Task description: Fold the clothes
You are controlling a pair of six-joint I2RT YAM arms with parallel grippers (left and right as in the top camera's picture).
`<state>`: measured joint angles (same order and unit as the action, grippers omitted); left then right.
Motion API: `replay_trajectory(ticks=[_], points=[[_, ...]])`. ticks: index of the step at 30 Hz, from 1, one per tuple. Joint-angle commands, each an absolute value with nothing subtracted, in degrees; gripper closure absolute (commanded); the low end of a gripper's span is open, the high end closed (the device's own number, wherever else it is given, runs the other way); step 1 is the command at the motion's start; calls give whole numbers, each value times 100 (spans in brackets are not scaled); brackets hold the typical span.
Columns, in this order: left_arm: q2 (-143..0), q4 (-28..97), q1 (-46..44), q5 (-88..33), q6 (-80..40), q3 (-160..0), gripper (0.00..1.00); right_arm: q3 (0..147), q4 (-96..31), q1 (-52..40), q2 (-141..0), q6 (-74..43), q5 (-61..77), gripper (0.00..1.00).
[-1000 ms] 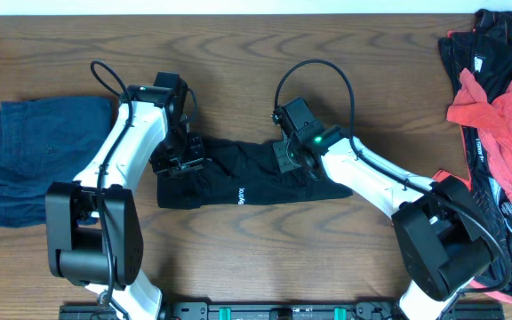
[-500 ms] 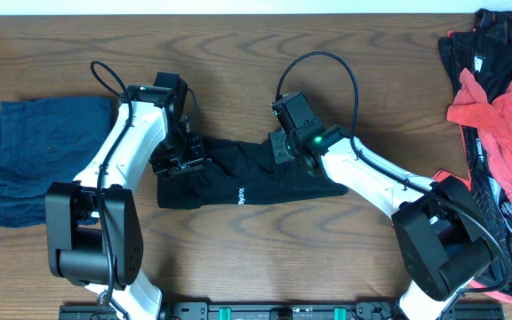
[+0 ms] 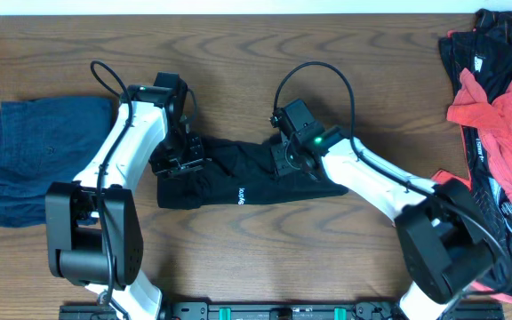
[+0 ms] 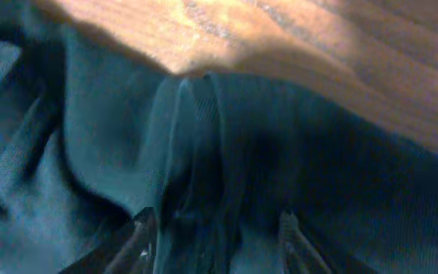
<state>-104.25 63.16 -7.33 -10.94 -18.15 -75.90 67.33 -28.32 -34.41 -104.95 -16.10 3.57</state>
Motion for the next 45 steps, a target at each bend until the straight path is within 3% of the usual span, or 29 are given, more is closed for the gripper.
replay_trajectory(ticks=[1, 4, 7, 10, 14, 40, 42, 45], points=[[-10328, 6351, -574, -687, -1785, -7588, 59, 6788, -2967, -3347, -9690, -1192, 576, 41], [-10331, 6241, -386, -589, -1785, -7588, 58, 6788, -3087, -3179, -9115, -1044, 528, 28], [-10335, 6055, -248, -554, -1782, -7588, 32, 6788, -3225, -2932, -8683, -1044, 429, 23], [-10377, 5898, -231, -587, -1483, -7585, 22, 6785, -3400, -2694, -8538, -1050, 432, 23], [-10473, 5682, -215, -1750, -456, -7585, 20, 6777, -3719, -2567, -8602, -1066, 432, 23], [-12390, 5400, -156, -1992, -198, -7585, 19, 6775, -3924, -2589, -8827, -1066, 454, 25], [-12442, 5430, -156, -1992, -200, -7585, 25, 6775, -3924, -2589, -8827, -1066, 451, 25], [-12392, 5433, -156, -1992, -217, -7588, 62, 6775, -3922, -2589, -8827, -1066, 451, 25]])
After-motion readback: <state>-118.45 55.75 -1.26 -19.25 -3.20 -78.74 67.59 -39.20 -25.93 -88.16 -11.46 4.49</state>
